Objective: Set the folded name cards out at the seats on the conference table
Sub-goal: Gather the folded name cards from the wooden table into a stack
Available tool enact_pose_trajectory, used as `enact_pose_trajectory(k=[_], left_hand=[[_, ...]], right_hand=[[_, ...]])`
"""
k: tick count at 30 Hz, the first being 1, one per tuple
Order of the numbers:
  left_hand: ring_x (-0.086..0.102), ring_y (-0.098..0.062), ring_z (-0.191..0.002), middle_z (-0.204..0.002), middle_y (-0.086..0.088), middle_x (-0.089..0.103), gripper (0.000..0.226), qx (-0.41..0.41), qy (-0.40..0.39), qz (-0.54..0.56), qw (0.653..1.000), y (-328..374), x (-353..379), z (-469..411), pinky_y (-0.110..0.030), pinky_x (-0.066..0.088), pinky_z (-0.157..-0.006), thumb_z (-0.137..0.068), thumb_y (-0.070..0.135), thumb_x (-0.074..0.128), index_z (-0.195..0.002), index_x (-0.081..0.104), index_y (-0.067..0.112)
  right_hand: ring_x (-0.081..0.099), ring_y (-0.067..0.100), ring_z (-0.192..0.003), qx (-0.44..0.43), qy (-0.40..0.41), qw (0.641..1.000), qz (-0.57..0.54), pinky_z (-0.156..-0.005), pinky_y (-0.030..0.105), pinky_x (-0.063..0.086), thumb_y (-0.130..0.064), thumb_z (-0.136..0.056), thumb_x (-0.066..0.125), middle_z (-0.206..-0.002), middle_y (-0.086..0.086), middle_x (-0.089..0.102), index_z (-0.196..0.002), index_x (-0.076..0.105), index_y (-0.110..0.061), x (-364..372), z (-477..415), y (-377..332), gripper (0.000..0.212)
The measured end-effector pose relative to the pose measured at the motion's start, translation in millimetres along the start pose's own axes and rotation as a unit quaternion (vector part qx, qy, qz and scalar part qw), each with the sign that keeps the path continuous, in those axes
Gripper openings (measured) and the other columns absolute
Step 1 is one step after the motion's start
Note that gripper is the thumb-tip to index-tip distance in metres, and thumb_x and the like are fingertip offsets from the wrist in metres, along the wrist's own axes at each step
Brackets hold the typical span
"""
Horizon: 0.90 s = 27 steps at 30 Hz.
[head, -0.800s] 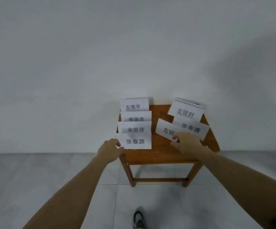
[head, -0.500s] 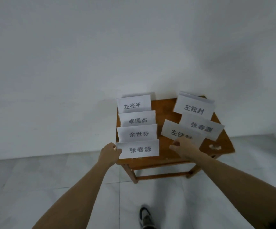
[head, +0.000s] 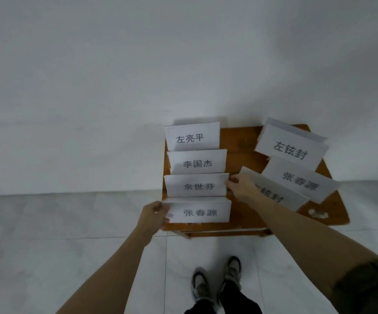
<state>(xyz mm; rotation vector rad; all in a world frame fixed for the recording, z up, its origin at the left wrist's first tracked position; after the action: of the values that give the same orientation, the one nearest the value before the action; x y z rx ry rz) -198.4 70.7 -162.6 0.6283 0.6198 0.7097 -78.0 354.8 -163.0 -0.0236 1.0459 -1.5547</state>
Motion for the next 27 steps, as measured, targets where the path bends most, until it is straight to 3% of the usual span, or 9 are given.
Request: enact_pose_trajectory(k=[5,10,14,17,20,25,27], left_hand=[[0.066,-0.024,-0.072,-0.084,-0.013,0.070,0.014,0.017,-0.020,0.023,0.999,19.2,-4.2,14.3,-0.034,0.054,-0.066,-0.098,0.012,0.052,-0.097,0.064,0.006],[0.053,-0.018,-0.060,-0.079,-0.012,0.059,0.018,0.035,-0.022,0.006,0.999,50.8,-29.5,16.8,-0.030,0.052,-0.063,-0.098,0.014,0.053,-0.095,0.065,0.000],[0.051,-0.020,-0.067,-0.088,-0.012,0.057,0.028,0.045,-0.053,0.011,0.998,79.7,-52.2,21.7,-0.032,0.054,-0.072,-0.098,0.020,0.052,-0.108,0.062,-0.004],[0.049,-0.018,-0.066,-0.087,-0.008,0.055,0.030,0.052,-0.073,0.075,0.993,100.4,-65.5,25.0,-0.033,0.052,-0.074,-0.097,0.022,0.053,-0.113,0.063,-0.001],[0.047,-0.017,-0.064,-0.085,-0.005,0.054,0.026,0.073,-0.069,0.134,0.986,122.9,-75.8,24.2,-0.034,0.051,-0.073,-0.096,0.022,0.055,-0.110,0.064,0.002],[0.047,-0.018,-0.063,-0.075,0.000,0.059,0.016,0.101,-0.040,0.188,0.976,150.4,-91.7,14.0,-0.034,0.049,-0.070,-0.096,0.019,0.055,-0.097,0.067,0.009],[0.046,-0.018,-0.062,-0.072,0.001,0.059,0.015,0.107,-0.030,0.202,0.973,158.7,-98.9,4.3,-0.034,0.048,-0.069,-0.096,0.018,0.055,-0.095,0.067,0.009]], right_hand=[[0.063,0.016,-0.071,-0.011,-0.022,0.998,-0.064,-0.059,0.025,0.051,-0.021,-0.100,0.052,-0.089,0.006,0.065,-0.111,0.059,-0.009,3.9,-3.0,-9.3,0.018],[0.070,0.024,-0.079,-0.066,-0.091,0.990,-0.084,-0.073,0.038,0.060,-0.016,-0.098,0.055,-0.100,0.014,0.070,-0.105,0.064,-0.006,-1.8,-3.9,-33.6,0.015],[0.070,0.017,-0.069,-0.148,-0.117,0.982,-0.018,-0.064,0.028,0.058,-0.019,-0.098,0.054,-0.092,0.008,0.071,-0.100,0.065,-0.006,-23.9,1.2,-79.6,0.017],[0.070,0.015,-0.068,-0.205,-0.134,0.969,0.014,-0.062,0.025,0.057,-0.020,-0.098,0.054,-0.090,0.006,0.071,-0.098,0.066,-0.005,-47.5,5.7,-115.7,0.019],[0.070,0.016,-0.074,-0.239,-0.117,0.964,-0.013,-0.063,0.022,0.054,-0.022,-0.098,0.053,-0.093,0.004,0.071,-0.099,0.066,-0.006,-77.2,4.8,-150.0,0.020],[0.071,0.016,-0.070,-0.252,-0.038,0.960,-0.114,-0.071,0.035,0.059,-0.015,-0.098,0.055,-0.088,0.007,0.069,-0.090,0.064,-0.003,-111.2,-19.3,-198.5,0.018],[0.071,0.017,-0.070,-0.247,-0.012,0.961,-0.122,-0.071,0.036,0.059,-0.015,-0.098,0.055,-0.092,0.009,0.069,-0.095,0.064,0.002,-111.3,-37.6,-209.3,0.020]])
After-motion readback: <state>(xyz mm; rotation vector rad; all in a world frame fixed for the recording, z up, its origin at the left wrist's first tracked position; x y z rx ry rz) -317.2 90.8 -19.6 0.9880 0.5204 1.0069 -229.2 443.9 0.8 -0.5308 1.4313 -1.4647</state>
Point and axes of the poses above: each hand's wrist, its own z-axis away from the middle knuckle, its own x-axis out of the palm, y = z × x, the point moved 9 cm from there along -z, towards the middle knuckle
